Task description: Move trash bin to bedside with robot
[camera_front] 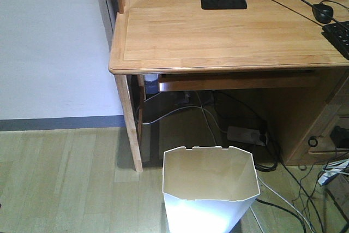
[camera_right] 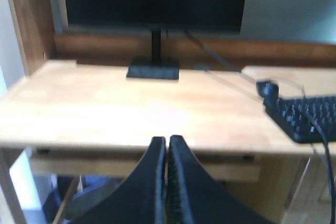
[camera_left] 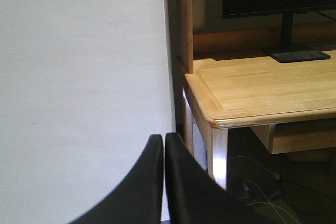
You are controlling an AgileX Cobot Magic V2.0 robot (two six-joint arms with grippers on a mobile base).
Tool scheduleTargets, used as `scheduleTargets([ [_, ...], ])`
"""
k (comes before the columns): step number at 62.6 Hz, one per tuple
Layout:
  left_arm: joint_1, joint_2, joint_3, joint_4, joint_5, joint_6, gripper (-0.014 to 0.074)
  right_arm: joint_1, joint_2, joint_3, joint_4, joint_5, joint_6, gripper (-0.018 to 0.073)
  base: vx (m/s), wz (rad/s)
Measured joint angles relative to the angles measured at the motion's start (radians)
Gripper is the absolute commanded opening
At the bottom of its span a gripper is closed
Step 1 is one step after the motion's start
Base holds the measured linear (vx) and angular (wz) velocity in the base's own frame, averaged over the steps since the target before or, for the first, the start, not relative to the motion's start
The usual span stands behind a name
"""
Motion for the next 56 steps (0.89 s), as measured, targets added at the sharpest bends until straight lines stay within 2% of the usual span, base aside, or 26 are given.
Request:
scheduleTargets([
  [16, 0.000, 0.000, 0.000, 0.000, 0.000, 0.000, -0.0006, 0.000, 0.114, 0.000, 0.001, 0.000, -0.001, 0.0001, 0.00, 0.00],
  [25, 0.000, 0.000, 0.000, 0.000, 0.000, 0.000, -0.0006, 0.000, 0.161, -0.001, 0.001, 0.022, -0.001, 0.0064, 0.00, 0.00],
  [33, 0.000, 0.000, 0.000, 0.000, 0.000, 0.000, -0.0006, 0.000, 0.193, -0.001, 0.002, 0.055, -0.001, 0.0189, 0.00, 0.00],
  [48, 0.000, 0.000, 0.000, 0.000, 0.000, 0.000, -0.0006, 0.000, 0.234, -0.001, 0.002, 0.062, -0.008, 0.0526, 0.00, 0.00],
  [56, 0.000, 0.000, 0.000, 0.000, 0.000, 0.000, -0.0006, 0.000, 0.256, -0.001, 0.002, 0.062, -0.008, 0.0606, 0.00, 0.00],
])
